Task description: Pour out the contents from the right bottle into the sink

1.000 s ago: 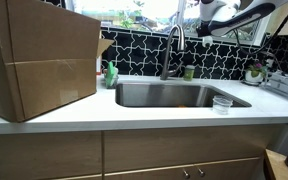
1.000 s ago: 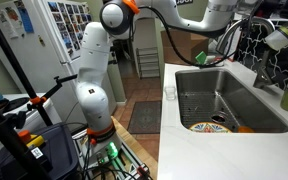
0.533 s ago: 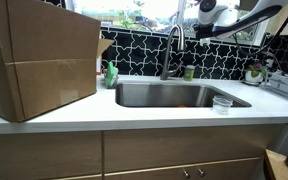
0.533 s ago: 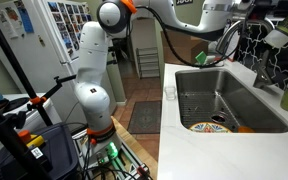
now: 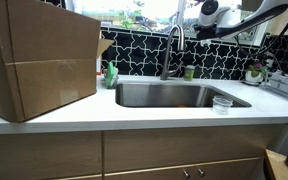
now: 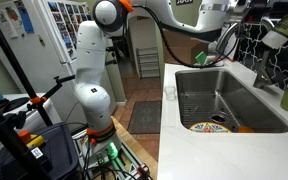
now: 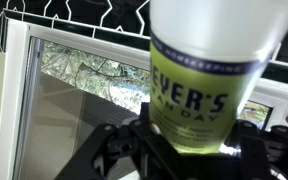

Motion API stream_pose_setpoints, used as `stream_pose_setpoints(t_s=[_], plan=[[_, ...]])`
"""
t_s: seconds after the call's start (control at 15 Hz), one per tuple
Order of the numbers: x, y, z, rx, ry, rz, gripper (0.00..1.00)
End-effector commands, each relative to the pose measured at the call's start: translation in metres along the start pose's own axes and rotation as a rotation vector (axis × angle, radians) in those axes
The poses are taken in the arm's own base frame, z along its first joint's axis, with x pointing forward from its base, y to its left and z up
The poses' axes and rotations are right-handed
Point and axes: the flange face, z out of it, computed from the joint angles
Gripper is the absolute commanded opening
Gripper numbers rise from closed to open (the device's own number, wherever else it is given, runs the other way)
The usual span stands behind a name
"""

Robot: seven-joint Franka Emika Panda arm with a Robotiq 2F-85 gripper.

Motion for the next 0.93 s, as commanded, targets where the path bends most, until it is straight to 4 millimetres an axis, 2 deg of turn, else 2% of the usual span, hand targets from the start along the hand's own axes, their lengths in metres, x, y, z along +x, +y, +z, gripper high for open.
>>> stream_pose_setpoints(t_s=[0.0, 0.87], plan=[[-0.0030, 0.0123, -0.0078, 0.029, 0.002, 0.007, 0.38], [-0.0050, 0.0171, -0.0085, 0.058, -0.048, 0.023, 0.38]])
